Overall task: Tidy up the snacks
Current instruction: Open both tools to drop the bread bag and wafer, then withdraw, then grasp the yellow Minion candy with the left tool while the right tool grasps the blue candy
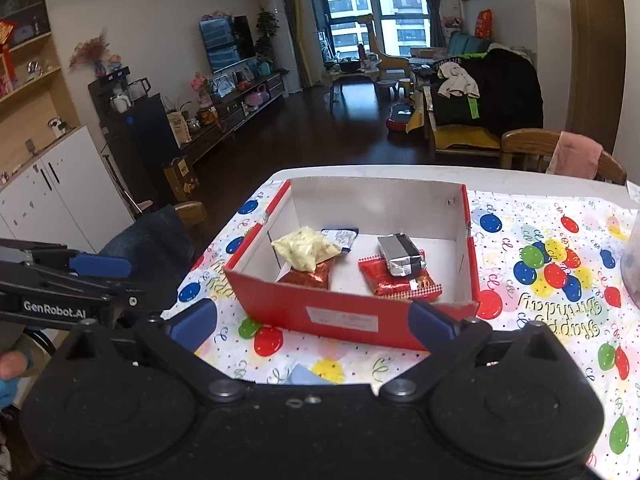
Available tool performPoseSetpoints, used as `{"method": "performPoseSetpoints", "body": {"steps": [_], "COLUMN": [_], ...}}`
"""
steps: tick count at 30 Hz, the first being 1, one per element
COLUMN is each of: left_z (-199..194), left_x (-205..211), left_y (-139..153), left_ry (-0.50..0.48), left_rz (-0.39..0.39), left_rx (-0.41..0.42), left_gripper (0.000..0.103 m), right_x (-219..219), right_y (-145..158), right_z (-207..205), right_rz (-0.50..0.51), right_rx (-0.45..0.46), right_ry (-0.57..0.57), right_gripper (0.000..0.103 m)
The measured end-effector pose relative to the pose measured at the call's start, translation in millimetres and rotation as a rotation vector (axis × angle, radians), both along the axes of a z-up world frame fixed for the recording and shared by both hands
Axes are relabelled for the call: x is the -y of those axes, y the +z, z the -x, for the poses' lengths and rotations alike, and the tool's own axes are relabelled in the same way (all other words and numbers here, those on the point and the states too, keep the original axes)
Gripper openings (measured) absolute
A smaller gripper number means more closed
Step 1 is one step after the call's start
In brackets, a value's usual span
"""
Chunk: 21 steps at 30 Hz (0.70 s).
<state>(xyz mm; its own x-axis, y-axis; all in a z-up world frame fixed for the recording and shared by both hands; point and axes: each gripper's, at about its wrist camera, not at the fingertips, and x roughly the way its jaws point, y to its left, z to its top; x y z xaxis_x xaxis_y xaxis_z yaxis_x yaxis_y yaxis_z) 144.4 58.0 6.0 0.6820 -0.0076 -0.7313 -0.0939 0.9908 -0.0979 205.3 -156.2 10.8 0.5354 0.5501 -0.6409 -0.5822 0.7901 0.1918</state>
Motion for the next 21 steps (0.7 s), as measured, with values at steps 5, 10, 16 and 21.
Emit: {"method": "performPoseSetpoints", "body": {"steps": [5,10,16,21], "left_z": [16.5,30.7,38.5,36.2], "left_x": [-10.8,-14.1,-19.3,-16.8], "left_y": [-16.2,-38.2,-71.6,-96.7], "left_ry": [0.014,0.004,0.033,0.021], "left_rz": [0.033,0.031,0.036,0.022], "left_rx": [-0.034,-0.080,-0.168,-0.263], "left_gripper": [0.079,0.079,0.079,0.079], "right_x": [-2.9,-3.8,-10.1,-12.5], "right_y": [-15.1,-31.5,-60.0,-86.2], "right_z": [16.4,27.5,49.7,50.7], "right_rz": [0.023,0.060,0.140,0.216], "right_rx": [-0.017,-0.047,-0.074,-0.173], "right_ry": [0.015,0.026,0.072,0.049], "right_gripper": [0.103,0.103,0.103,0.102]}}
